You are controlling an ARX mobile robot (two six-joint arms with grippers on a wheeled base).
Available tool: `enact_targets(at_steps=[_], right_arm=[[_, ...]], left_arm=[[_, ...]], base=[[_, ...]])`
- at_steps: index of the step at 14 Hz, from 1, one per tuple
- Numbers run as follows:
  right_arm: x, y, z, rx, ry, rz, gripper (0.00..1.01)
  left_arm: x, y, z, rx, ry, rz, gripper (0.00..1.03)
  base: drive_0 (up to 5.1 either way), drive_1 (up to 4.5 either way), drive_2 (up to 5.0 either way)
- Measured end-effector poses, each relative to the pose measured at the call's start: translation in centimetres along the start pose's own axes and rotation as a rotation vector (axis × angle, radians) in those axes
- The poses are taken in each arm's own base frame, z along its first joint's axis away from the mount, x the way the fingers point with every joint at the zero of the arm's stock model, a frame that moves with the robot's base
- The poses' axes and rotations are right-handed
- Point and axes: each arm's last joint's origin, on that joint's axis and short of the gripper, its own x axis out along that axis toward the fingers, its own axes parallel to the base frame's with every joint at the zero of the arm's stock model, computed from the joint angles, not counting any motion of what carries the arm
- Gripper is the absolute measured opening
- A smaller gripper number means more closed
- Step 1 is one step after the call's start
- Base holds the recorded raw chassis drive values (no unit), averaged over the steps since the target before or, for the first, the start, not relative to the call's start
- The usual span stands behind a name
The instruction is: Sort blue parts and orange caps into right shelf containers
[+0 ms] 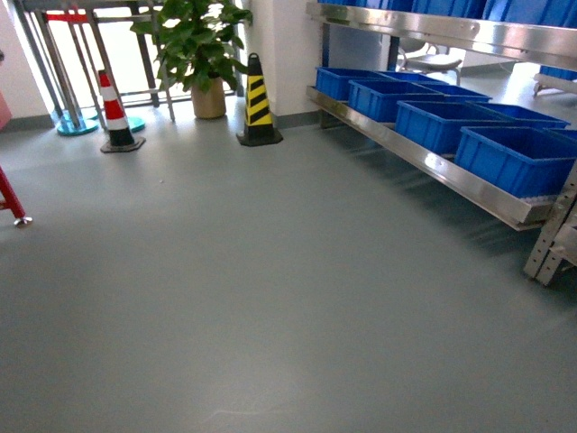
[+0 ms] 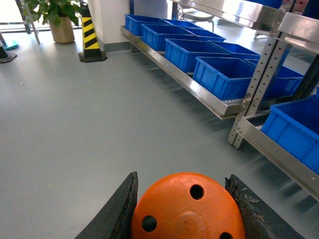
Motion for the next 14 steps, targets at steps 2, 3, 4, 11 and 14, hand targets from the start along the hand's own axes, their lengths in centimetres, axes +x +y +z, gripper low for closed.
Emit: enact_targets(at_steps=[2,3,4,11,14], right_arm=[[0.00,0.00,0.00,0.000,0.000,0.000,0.44],[0.00,0.00,0.00,0.000,0.000,0.000,0.44],[0.00,0.00,-0.01,0.000,0.001,-0.001,0.44],[0.00,0.00,-0.01,0.000,0.001,0.000,0.44],[0.00,0.00,-0.01,0.000,0.001,0.001,0.44]], left_arm=[[0.00,0.00,0.00,0.000,0.000,0.000,0.44],[0.00,0.00,0.00,0.000,0.000,-0.001,0.44],[0.00,-0.01,0.00,0.000,0.001,-0.001,0.44],[0.00,0.00,0.00,0.000,0.000,-0.001,0.44],[0.00,0.00,0.00,0.000,0.000,-0.001,0.44]], base=[[-1.8,-1.77,-1.8],[-1.6,-1.63,-1.6],[-1.5,-1.52,-1.5],[-1.7,-1.65,-1.7],[-1.5,-1.53,-1.5]])
